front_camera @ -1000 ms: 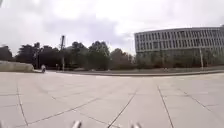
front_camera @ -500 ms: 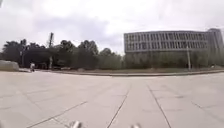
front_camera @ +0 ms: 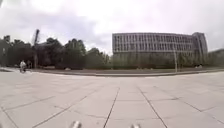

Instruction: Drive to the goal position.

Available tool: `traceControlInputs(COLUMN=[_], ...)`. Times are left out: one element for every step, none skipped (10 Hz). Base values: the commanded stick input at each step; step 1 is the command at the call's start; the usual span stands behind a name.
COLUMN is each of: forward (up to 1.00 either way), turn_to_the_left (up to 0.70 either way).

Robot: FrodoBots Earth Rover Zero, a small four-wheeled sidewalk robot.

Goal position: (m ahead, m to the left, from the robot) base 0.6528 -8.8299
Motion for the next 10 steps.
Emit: traceControlInputs(forward=[0.7, 0.7, 0.7, 0.7, 0.7, 0.7, 0.7, 0.7, 0.7, 0.7], turn_to_the_left=[-0.34, -0.34, -0.34, -0.34, -0.34, -0.34, -0.34, -0.34, -0.34, -0.34])
